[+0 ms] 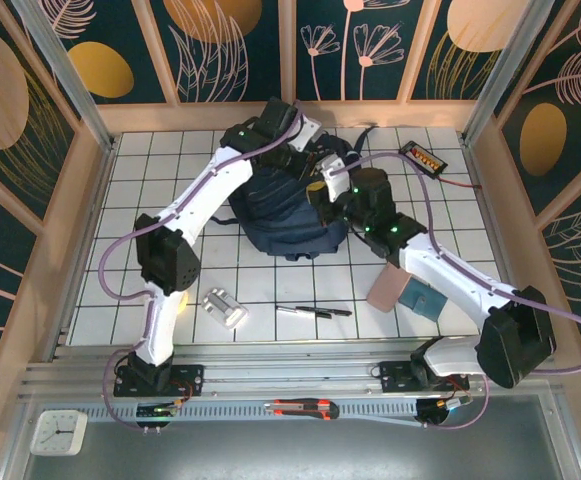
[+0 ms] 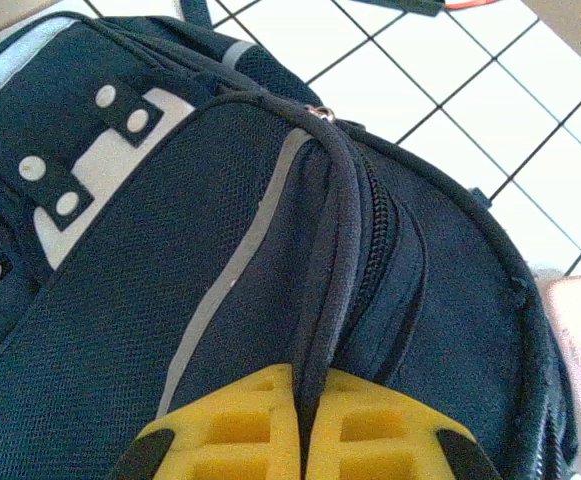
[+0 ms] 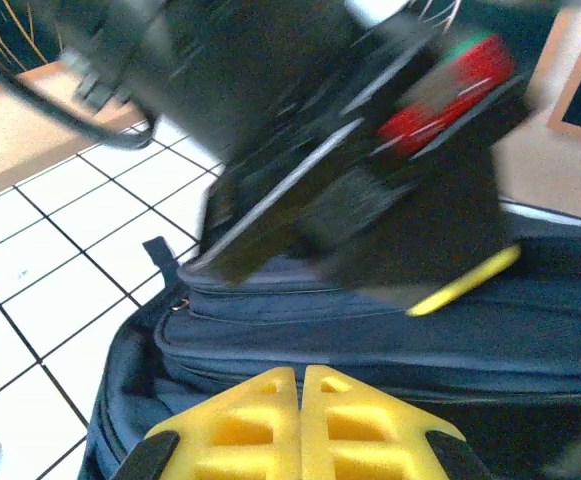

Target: Pack the student bag

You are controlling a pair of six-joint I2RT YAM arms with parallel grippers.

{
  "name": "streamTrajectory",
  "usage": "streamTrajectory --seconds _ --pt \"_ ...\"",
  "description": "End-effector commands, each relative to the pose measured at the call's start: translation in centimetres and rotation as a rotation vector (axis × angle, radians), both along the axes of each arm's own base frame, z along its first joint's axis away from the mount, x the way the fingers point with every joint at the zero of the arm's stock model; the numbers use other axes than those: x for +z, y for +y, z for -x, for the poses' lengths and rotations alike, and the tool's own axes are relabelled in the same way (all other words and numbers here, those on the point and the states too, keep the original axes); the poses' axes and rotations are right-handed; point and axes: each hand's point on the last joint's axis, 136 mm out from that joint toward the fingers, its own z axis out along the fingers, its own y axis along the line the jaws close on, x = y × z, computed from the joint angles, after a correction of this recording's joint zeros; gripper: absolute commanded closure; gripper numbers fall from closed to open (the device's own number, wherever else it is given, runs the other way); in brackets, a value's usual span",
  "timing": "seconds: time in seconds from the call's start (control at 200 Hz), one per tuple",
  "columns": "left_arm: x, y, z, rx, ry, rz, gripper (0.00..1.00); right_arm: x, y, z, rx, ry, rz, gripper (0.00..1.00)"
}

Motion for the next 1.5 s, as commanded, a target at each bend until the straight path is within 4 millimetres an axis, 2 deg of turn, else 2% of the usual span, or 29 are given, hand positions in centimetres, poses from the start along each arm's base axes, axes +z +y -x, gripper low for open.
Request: streamTrajectory --seconds 0.0,0.12,0.225,0.325,0.435,0.525,0.611,0.851,0.976,1.076,1.231,1.496 --pt "6.1 0.9 -3.5 0.201 -0.134 0.102 1.0 4.3 2.8 3.0 0.106 -0.089 -0.14 1.0" --pt "9.0 4.9 -4.3 0.393 -0.208 0.017 1.0 4.1 2.2 2.8 0.069 -0.089 -0.151 1.0" --pt "12.0 7.6 -3.8 0.522 -0.252 0.022 1.0 3.2 1.6 2.4 0.047 -0.079 -0.102 1.0" --pt "14.2 9.0 -3.1 0.601 -0.264 0.068 1.0 3.5 1.2 2.0 0.047 -0.087 -0.09 1.0" --pt "16.0 9.2 -2.8 0.641 -0.271 0.149 1.0 4.3 1.7 2.2 0.082 -0.107 -0.072 1.0" --pt "15.8 8.6 -3.2 0.639 -0.258 0.18 1.0 4.5 3.0 3.5 0.141 -0.118 -0.057 1.0" --pt "15.6 8.2 -3.6 0.64 -0.257 0.189 1.0 3.6 4.7 5.4 0.205 -0.126 -0.021 1.0" --pt "14.6 8.0 -5.1 0.65 -0.238 0.223 1.0 -1.3 9.0 9.7 0.31 -0.089 0.078 1.0" --pt "14.3 7.6 -5.3 0.65 -0.222 0.243 1.0 -3.0 11.2 10.3 0.313 -0.076 0.094 1.0" --pt "14.3 7.6 -5.4 0.655 -0.219 0.247 1.0 -3.6 12.6 9.7 0.25 -0.101 0.116 1.0" --pt "14.2 7.4 -5.5 0.656 -0.208 0.263 1.0 -3.6 15.0 9.7 0.233 -0.149 0.085 1.0" --pt "13.8 6.8 -5.4 0.652 -0.179 0.288 1.0 -5.8 19.5 11.3 0.419 -0.126 0.02 1.0"
